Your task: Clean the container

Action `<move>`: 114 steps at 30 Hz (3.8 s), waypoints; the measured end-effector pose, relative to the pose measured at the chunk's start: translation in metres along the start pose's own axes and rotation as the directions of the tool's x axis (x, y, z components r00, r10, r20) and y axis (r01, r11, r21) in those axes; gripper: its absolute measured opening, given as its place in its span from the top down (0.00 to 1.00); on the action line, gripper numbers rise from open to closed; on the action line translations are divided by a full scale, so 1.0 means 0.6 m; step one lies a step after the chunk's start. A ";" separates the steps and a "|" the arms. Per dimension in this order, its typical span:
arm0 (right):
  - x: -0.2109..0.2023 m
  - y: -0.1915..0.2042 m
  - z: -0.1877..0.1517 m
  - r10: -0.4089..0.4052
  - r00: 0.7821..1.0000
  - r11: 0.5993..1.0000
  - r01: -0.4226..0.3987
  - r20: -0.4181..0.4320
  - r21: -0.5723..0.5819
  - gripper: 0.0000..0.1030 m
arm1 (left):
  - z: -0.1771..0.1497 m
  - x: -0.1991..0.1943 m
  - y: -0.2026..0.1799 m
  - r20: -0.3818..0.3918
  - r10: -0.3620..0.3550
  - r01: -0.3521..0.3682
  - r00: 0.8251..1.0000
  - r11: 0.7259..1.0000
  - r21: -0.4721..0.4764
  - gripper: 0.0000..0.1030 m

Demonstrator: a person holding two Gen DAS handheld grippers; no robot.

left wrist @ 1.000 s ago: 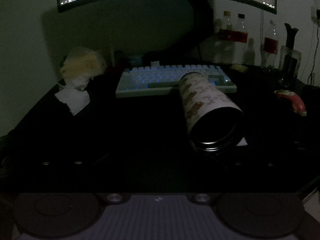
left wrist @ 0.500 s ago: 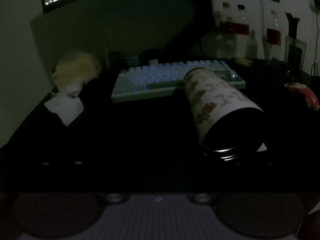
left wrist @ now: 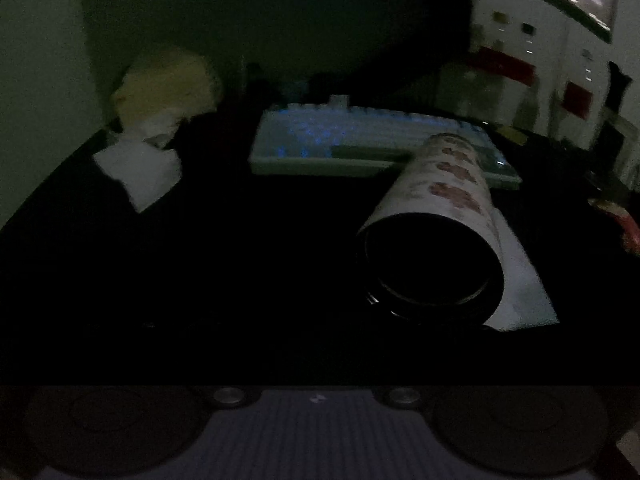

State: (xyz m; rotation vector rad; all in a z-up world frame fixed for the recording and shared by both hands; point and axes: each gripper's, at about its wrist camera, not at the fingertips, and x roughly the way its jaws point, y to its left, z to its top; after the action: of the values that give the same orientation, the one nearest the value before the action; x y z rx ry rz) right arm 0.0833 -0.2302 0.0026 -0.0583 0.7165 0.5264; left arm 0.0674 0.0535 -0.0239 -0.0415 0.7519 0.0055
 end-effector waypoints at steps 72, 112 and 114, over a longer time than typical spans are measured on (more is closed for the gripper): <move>-0.066 -0.016 0.084 0.140 0.979 0.986 -0.126 0.148 -0.106 0.96 | -0.044 -0.010 -0.045 0.102 -0.430 0.414 0.897 0.898 0.147 0.91; 0.012 0.081 0.100 0.350 0.936 0.835 -0.290 0.045 -0.467 0.56 | -0.072 -0.019 -0.044 0.142 -0.419 0.402 0.897 0.906 0.133 0.52; 0.007 0.079 0.108 0.424 0.905 0.771 -0.366 -0.009 -0.520 0.56 | -0.072 -0.019 -0.045 0.142 -0.417 0.400 0.898 0.907 0.132 0.52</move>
State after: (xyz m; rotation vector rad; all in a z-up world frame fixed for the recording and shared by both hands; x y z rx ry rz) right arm 0.1029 -0.1723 0.0550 -0.3818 0.4597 1.1179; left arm 0.0302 0.0249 -0.0465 -0.1024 0.5624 -0.4277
